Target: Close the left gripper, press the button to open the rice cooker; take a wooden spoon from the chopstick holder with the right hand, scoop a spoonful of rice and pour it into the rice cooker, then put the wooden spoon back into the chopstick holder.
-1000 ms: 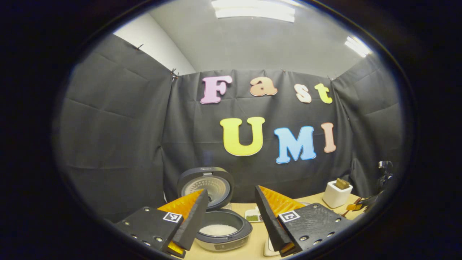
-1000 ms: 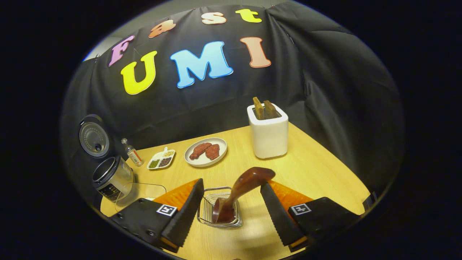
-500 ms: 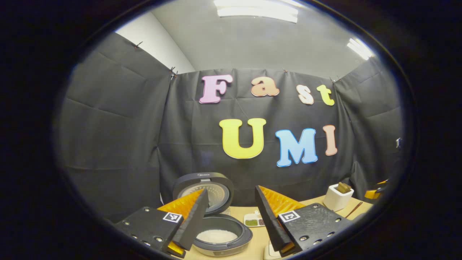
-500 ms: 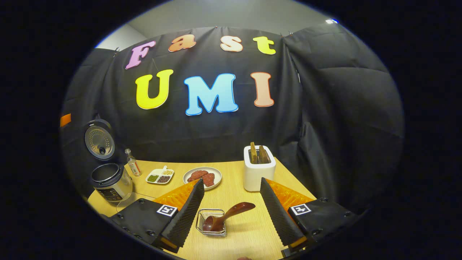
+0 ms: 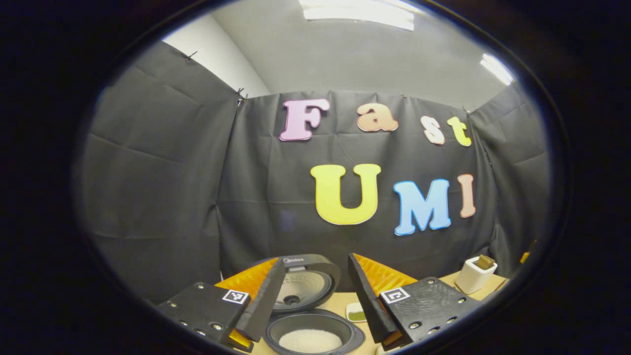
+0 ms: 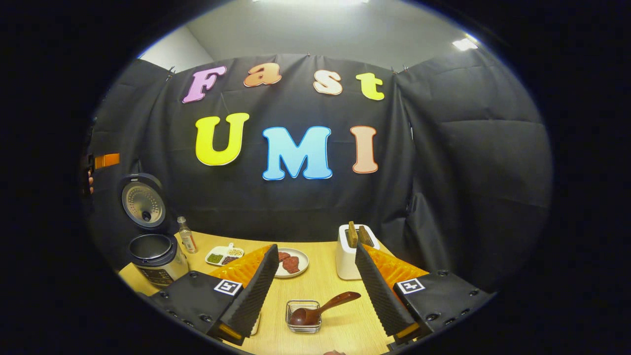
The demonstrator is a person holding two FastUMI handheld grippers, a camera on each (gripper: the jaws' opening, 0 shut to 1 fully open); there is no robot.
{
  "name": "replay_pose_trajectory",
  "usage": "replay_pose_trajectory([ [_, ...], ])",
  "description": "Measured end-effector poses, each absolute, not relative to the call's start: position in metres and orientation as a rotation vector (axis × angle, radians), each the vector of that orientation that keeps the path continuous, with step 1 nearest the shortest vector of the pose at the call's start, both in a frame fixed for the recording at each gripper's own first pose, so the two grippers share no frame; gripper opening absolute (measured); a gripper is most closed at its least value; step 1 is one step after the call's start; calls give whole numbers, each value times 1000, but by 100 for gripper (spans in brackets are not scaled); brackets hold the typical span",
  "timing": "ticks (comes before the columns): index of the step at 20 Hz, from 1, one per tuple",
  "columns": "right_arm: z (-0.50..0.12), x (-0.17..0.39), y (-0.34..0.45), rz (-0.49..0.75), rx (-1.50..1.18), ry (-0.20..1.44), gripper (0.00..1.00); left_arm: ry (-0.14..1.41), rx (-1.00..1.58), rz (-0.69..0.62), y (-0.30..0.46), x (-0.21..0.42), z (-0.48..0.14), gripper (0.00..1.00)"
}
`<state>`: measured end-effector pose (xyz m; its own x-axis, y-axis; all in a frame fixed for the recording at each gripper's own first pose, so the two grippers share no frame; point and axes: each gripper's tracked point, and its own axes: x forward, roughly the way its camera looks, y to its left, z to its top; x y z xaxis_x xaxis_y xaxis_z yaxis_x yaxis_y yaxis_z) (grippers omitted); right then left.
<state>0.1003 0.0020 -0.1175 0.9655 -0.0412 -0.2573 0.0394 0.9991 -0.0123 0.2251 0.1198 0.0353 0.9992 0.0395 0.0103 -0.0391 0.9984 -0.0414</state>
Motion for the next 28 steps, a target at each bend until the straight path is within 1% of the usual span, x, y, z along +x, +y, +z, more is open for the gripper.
replay_pose_trajectory([
  [1, -116, 101, 3, -56, -5, 251, 98, -14, -35, 46, 127, 235, 36, 80],
  [5, -118, 103, 16, -80, 14, 247, 98, -16, -15, 67, 155, 279, 35, 81],
  [10, -118, 106, 28, -86, -9, 246, 98, 1, -5, 91, 182, 335, 21, 80],
  [13, -118, 104, 32, -87, -23, 254, 98, 16, 7, 109, 192, 371, 5, 81],
  [15, -116, 102, 32, -84, -35, 255, 98, 54, 12, 115, 194, 386, -15, 81],
  [18, -115, 99, 31, -76, -51, 265, 99, 140, -27, 113, 189, 383, -50, 82],
  [19, -114, 97, 31, -70, -54, 264, 99, 110, -44, 112, 187, 379, -45, 82],
  [20, -114, 96, 31, -62, -57, 264, 99, 122, -58, 106, 181, 376, -48, 84],
  [21, -113, 95, 31, -55, -59, 265, 99, 120, -60, 105, 179, 370, -46, 83],
  [27, -108, 91, 36, 7, -63, 259, 99, 125, -33, 99, 160, 338, -55, 83],
  [28, -107, 90, 36, 17, -70, 257, 99, 126, -30, 97, 156, 331, -59, 85],
])
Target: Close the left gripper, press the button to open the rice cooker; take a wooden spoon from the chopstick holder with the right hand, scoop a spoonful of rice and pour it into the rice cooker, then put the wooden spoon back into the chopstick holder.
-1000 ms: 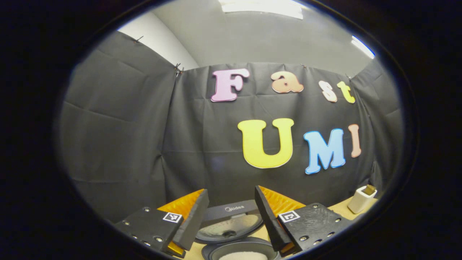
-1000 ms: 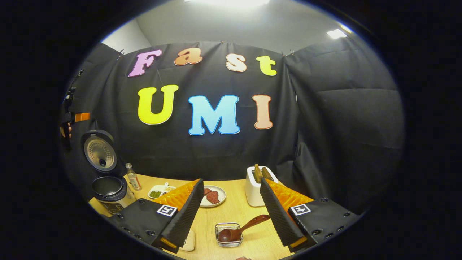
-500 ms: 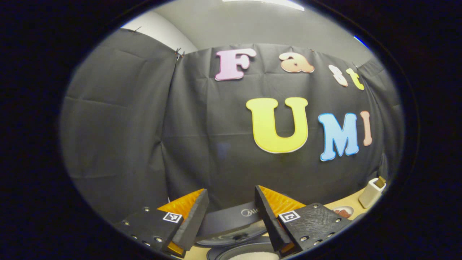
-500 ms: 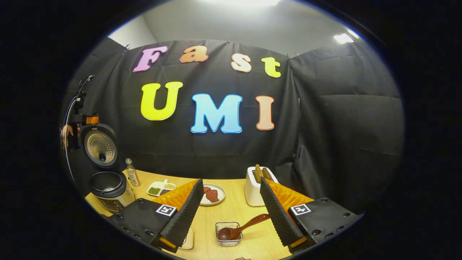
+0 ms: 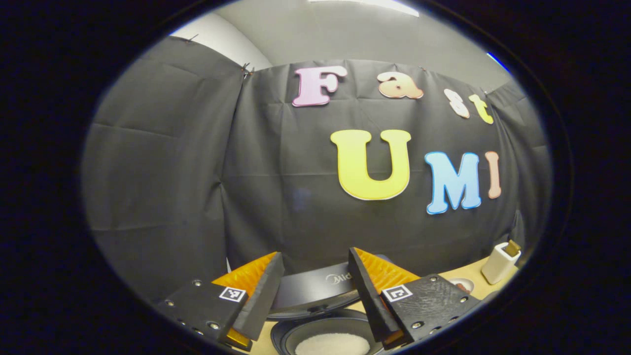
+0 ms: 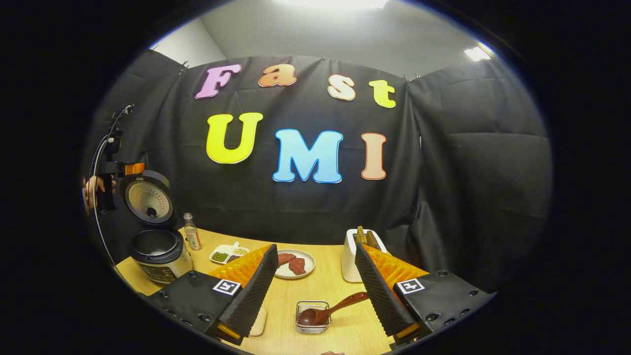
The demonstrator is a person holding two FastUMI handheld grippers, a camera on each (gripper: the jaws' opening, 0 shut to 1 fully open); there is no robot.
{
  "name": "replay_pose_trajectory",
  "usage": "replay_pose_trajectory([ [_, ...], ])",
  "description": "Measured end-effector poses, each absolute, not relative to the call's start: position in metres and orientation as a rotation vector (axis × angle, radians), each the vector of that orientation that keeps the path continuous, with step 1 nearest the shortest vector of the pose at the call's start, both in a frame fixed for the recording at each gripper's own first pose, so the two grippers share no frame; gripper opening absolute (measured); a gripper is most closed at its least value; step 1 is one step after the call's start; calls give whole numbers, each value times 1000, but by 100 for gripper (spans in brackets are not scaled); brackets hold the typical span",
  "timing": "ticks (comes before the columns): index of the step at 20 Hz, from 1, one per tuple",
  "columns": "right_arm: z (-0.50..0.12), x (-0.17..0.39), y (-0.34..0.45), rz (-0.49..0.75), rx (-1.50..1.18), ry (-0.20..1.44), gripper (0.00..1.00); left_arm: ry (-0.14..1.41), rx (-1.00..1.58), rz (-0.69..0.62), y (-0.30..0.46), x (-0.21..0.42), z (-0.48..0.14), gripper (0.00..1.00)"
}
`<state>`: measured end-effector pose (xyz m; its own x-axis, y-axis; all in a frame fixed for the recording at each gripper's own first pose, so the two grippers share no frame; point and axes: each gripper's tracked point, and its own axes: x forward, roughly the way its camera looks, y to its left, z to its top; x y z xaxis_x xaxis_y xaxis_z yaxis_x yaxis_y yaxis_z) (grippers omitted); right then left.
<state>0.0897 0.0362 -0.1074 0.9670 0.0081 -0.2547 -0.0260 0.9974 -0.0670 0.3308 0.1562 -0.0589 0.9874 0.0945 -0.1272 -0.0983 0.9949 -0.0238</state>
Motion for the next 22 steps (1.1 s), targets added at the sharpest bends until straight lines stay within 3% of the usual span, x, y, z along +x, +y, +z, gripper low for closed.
replay_pose_trajectory([
  [9, -98, 82, 41, 88, -73, 242, 99, 150, 4, 63, 118, 269, -90, 85],
  [10, -98, 81, 42, 95, -68, 241, 94, 158, 11, 58, 113, 262, -98, 85],
  [12, -97, 79, 41, 105, -58, 239, 99, 173, 23, 50, 105, 251, -107, 84],
  [13, -96, 77, 41, 109, -58, 239, 94, 179, 29, 47, 101, 246, -110, 85],
  [14, -98, 76, 39, 112, -58, 240, 99, 186, 32, 45, 99, 241, -115, 85],
  [17, -97, 72, 36, 123, -58, 241, 94, 191, 32, 41, 94, 231, -127, 85],
  [18, -98, 70, 35, 125, -59, 244, 99, 192, 34, 40, 91, 227, -130, 85],
  [22, -95, 68, 32, 132, -61, 244, 99, 204, 54, 33, 83, 212, -151, 84],
])
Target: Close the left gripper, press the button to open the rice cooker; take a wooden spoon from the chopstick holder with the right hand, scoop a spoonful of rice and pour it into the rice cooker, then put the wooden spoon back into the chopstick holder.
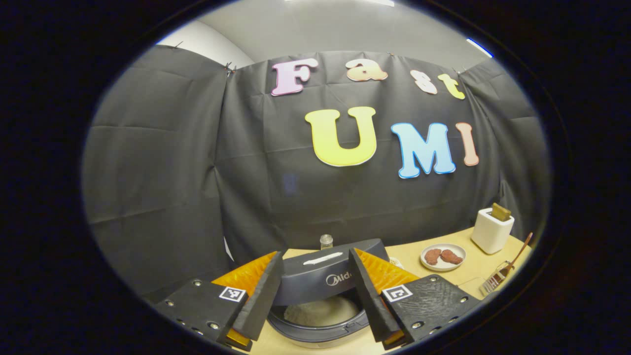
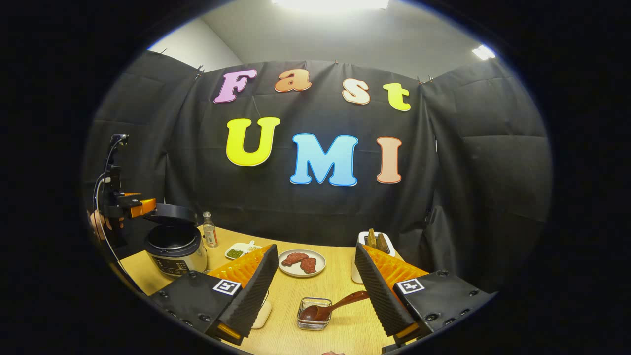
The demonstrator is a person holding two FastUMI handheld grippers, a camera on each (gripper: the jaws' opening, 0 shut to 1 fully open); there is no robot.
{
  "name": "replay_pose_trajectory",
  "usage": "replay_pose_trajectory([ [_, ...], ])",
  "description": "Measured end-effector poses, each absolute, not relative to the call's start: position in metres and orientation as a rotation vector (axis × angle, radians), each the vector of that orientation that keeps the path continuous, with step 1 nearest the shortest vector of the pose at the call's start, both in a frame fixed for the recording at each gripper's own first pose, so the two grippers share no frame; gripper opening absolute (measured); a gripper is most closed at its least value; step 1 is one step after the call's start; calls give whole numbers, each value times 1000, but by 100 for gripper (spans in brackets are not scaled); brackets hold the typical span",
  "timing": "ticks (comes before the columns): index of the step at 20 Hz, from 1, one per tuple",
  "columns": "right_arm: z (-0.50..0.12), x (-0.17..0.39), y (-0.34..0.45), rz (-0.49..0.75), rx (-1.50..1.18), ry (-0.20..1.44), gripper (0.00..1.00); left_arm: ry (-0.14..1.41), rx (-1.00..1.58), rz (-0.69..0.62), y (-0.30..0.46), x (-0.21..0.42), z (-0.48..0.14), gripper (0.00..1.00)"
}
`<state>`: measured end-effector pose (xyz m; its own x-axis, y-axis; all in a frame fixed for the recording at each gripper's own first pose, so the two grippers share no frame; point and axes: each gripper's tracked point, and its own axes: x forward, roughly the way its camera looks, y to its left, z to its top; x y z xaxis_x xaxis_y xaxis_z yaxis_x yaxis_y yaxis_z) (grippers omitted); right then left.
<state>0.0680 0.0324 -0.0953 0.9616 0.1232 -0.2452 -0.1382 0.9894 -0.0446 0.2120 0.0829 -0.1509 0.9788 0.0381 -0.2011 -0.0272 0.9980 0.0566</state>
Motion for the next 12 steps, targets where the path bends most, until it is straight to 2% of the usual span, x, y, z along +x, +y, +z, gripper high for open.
replay_pose_trajectory([
  [1, -95, 68, 32, 135, -61, 243, 94, 208, 57, 30, 81, 208, -157, 84],
  [3, -94, 68, 34, 144, -65, 245, 94, 221, 50, 24, 77, 204, -165, 85],
  [4, -95, 68, 35, 149, -68, 247, 99, 231, 42, 20, 75, 201, -171, 85],
  [5, -96, 67, 37, 155, -70, 249, 99, 242, 29, 15, 74, 197, -178, 85],
  [6, -96, 67, 39, 162, -72, 250, 94, 252, 14, 11, 73, 193, -185, 84],
  [7, -96, 67, 41, 168, -76, 251, 94, 260, -2, 6, 72, 191, -190, 85],
  [8, -96, 66, 43, 173, -81, 251, 99, 266, -18, 2, 71, 188, -195, 85],
  [12, -94, 66, 49, 189, -99, 247, 99, 278, -74, -9, 71, 182, -207, 84],
])
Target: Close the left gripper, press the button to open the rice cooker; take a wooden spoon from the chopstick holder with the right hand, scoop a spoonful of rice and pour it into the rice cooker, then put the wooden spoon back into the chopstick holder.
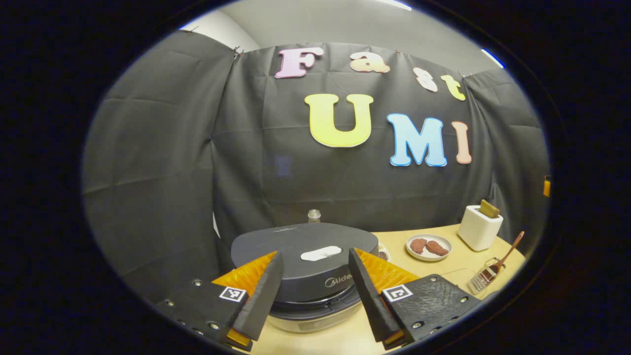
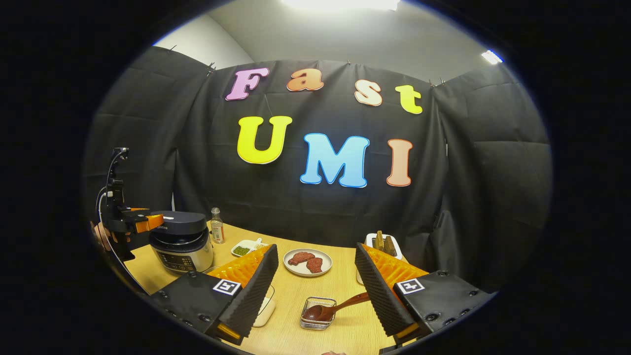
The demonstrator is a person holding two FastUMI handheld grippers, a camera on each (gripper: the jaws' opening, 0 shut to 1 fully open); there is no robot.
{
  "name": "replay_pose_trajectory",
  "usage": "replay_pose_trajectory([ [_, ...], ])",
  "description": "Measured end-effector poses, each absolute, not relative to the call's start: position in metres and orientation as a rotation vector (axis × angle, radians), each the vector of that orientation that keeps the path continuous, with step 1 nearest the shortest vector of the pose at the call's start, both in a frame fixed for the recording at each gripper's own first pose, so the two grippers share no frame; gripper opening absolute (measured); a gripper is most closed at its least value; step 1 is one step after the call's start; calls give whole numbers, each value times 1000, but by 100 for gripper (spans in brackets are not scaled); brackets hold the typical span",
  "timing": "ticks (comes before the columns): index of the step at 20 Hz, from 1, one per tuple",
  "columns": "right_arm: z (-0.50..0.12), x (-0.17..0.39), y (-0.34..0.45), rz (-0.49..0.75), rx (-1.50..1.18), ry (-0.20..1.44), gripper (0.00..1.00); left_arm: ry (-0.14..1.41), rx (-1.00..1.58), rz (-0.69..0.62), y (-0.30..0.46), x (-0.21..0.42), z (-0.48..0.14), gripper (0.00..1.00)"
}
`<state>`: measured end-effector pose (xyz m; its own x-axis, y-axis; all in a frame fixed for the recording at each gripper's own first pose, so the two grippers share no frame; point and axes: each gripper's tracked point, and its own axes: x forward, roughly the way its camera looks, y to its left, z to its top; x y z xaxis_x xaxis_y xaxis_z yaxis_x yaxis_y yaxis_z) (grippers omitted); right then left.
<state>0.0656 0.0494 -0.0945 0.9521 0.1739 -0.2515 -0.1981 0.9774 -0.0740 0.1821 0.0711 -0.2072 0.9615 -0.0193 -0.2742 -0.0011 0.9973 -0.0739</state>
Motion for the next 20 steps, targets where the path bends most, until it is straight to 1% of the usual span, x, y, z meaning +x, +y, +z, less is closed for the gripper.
replay_pose_trajectory([
  [3, -96, 64, 51, 193, -104, 249, 99, 306, -118, -10, 71, 181, -221, 85],
  [5, -97, 63, 53, 193, -114, 250, 98, 329, -128, -9, 70, 179, -233, 84],
  [7, -100, 61, 54, 192, -119, 255, 98, 351, -120, -7, 69, 177, -246, 86],
  [8, -100, 61, 55, 191, -121, 256, 94, 359, -114, -6, 68, 177, -250, 85],
  [9, -100, 61, 55, 190, -123, 256, 94, 364, -110, -4, 68, 177, -254, 85],
  [10, -100, 61, 55, 188, -124, 256, 99, 368, -102, -1, 68, 177, -257, 85],
  [11, -100, 60, 54, 186, -125, 257, 97, 356, -90, 2, 68, 179, -255, 85],
  [12, -101, 60, 54, 183, -126, 260, 98, 364, -81, 7, 68, 179, -257, 84],
  [17, -107, 58, 57, 188, -119, 275, 98, 367, -58, 24, 68, 182, -264, 86],
  [18, -109, 58, 58, 191, -119, 279, 98, 413, -75, 27, 67, 176, -276, 86],
  [19, -110, 58, 58, 192, -121, 281, 98, 358, -71, 28, 67, 178, -272, 87],
  [20, -110, 57, 58, 194, -124, 282, 98, 365, -59, 26, 66, 177, -275, 86],
])
